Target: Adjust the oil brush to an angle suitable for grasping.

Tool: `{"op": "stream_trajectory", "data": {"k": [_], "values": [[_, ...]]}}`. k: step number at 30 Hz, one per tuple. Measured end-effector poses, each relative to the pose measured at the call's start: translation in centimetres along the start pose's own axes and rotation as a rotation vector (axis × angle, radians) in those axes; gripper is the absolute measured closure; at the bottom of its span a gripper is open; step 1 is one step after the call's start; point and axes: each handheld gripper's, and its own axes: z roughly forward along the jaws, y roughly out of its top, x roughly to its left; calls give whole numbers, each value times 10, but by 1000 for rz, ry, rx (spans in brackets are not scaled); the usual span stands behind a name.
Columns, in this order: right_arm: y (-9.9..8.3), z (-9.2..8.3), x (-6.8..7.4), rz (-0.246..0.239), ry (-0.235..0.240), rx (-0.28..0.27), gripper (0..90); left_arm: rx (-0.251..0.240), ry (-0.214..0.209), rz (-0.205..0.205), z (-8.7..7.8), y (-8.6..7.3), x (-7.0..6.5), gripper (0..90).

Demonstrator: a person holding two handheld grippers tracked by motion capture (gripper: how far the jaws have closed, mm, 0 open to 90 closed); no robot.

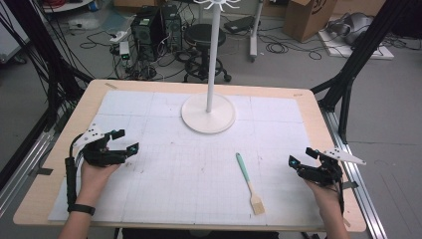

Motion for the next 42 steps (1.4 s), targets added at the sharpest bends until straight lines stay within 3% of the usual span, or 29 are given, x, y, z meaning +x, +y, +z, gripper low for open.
{"op": "stream_trajectory", "data": {"k": [23, 28, 39, 42], "values": [[10, -3, 12, -23, 57, -37, 141, 1, 8, -5, 0, 0, 2, 171], [9, -2, 21, -37, 68, -29, 142, 2, 9, -2, 1, 1, 2, 171], [12, 2, 49, -68, 149, 9, 150, -11, 8, -19, 2, 2, 5, 170], [12, 6, 55, -98, 153, 24, 150, -12, 8, -16, 2, 2, 5, 170]]}}
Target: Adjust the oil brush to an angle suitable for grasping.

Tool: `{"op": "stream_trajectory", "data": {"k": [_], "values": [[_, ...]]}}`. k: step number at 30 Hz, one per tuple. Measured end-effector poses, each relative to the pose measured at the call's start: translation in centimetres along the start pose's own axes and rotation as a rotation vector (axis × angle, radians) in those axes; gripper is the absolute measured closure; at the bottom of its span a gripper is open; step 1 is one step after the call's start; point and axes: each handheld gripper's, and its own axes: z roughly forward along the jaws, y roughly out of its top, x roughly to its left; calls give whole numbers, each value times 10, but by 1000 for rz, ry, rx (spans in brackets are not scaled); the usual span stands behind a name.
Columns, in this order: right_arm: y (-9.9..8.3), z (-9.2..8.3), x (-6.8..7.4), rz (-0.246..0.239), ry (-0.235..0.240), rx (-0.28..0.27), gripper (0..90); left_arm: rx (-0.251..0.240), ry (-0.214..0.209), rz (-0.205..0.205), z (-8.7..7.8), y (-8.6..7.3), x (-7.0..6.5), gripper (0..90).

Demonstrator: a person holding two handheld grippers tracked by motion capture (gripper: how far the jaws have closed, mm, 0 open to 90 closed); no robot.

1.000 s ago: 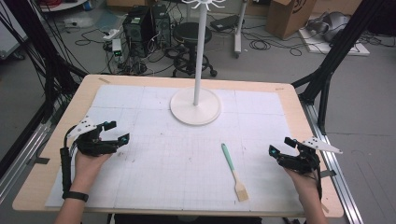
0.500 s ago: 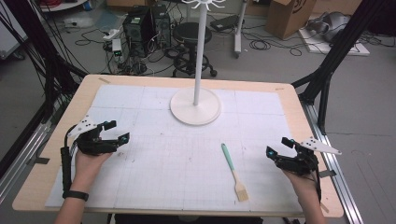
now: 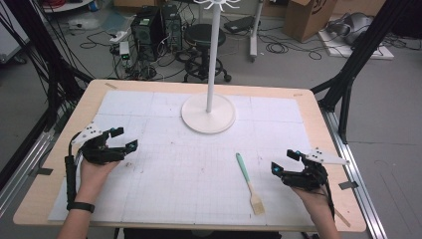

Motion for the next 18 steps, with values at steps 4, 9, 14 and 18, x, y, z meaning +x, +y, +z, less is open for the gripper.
{"op": "stream_trajectory", "data": {"k": [4, 9, 14, 18], "values": [[0, 4, 6, -10, 11, 19, 152, -2, 4, 5, 0, 0, 1, 170], [0, 6, 12, 0, 6, 29, 152, 6, -1, 9, 2, -1, 0, 170], [1, 10, 18, -13, 17, 34, 152, 6, -2, 9, 1, 0, 0, 170], [0, 12, 19, -23, 14, 47, 151, 1, 1, 9, 0, 0, 0, 170]]}}
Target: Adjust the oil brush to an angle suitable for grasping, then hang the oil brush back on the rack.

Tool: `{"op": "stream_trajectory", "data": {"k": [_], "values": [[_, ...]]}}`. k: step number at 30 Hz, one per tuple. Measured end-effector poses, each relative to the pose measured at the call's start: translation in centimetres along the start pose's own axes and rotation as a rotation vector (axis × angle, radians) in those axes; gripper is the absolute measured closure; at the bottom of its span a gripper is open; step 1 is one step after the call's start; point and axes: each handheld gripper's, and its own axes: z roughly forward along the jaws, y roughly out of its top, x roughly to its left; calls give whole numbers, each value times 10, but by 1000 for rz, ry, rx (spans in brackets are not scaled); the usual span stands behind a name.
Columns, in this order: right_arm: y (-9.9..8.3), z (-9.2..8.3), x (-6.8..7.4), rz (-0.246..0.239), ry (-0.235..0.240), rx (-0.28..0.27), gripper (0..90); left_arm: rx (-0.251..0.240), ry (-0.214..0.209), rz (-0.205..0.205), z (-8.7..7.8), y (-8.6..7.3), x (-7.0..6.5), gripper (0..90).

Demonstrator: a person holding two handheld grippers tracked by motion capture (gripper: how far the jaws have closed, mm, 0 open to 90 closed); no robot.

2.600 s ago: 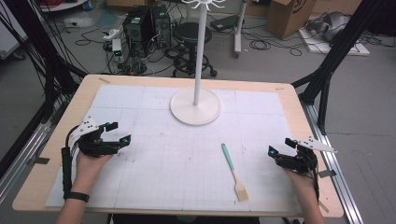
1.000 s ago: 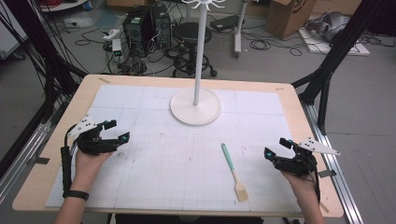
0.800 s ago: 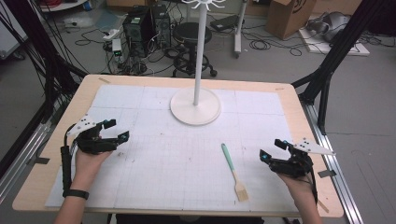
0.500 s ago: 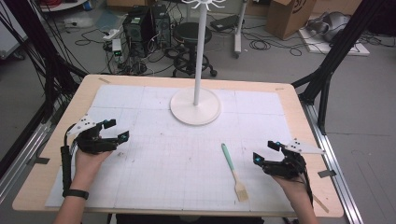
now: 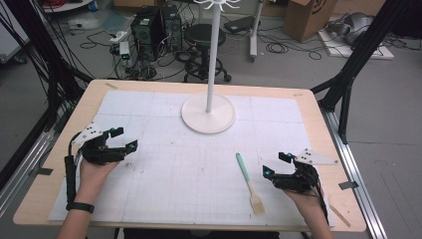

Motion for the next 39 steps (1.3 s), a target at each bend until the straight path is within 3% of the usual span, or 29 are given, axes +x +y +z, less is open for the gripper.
{"op": "stream_trajectory", "data": {"k": [11, 19, 33, 34, 39], "values": [[0, 0, 3, 4, 7, -2, 151, 4, -1, -2, 1, -1, 1, 171], [-5, 4, 12, 9, -26, 36, 152, -6, 13, -5, -2, 1, 1, 171], [-20, 30, 36, -29, -3, 174, 174, -7, 19, -10, 0, 0, 3, 172], [-20, 32, 40, -34, 0, 194, 227, -8, 15, -11, 0, 0, 3, 172], [-22, 35, 46, -40, -18, 225, 279, -6, 16, -12, 0, 0, 3, 173]]}}
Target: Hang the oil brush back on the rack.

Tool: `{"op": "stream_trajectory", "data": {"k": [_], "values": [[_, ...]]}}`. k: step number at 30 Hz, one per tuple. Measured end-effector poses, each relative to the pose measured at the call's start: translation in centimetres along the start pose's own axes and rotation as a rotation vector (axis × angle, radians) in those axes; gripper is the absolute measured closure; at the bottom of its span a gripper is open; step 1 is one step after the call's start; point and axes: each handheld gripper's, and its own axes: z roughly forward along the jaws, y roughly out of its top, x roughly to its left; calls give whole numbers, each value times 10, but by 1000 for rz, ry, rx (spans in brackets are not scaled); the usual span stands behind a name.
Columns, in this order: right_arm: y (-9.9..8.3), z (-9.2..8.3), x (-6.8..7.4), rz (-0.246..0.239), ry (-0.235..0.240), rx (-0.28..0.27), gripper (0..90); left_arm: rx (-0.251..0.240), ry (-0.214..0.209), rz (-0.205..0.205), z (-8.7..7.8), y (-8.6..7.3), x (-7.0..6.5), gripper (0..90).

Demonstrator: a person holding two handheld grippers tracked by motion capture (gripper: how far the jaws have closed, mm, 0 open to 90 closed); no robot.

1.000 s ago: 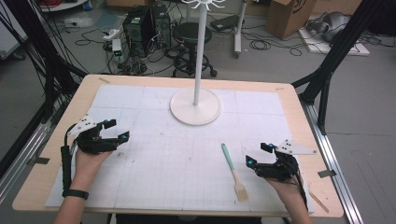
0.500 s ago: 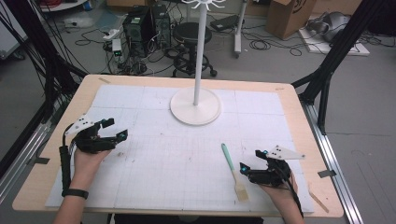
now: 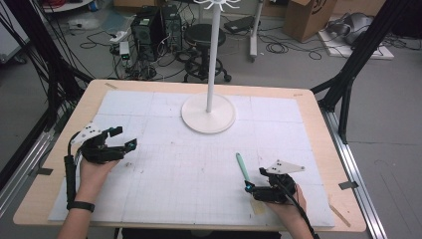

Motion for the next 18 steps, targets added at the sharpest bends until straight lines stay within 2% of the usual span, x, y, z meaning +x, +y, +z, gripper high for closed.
{"op": "stream_trajectory", "data": {"k": [1, 4, 6, 11, 14, 15, 18], "values": [[-1, 0, 2, 1, -11, 10, 324, 0, 2, 0, 0, 0, 0, 172], [-1, 0, 4, -3, -20, 20, 367, 0, 0, 0, 1, 0, 0, 172], [-2, 2, 9, -1, -48, 32, 428, 2, 0, 1, 1, -1, 0, 172], [-4, 6, 17, -14, -100, 46, 490, 2, 3, 1, 1, -1, 1, 173], [-6, 8, 20, -13, -110, 55, 521, 0, 3, -2, 1, -1, 1, 173], [-8, 9, 20, -11, -105, 51, 559, -1, 4, 0, 2, -1, 1, 173], [-9, 9, 21, -3, -109, 51, 573, 0, 4, -2, 2, -1, 1, 173]]}}
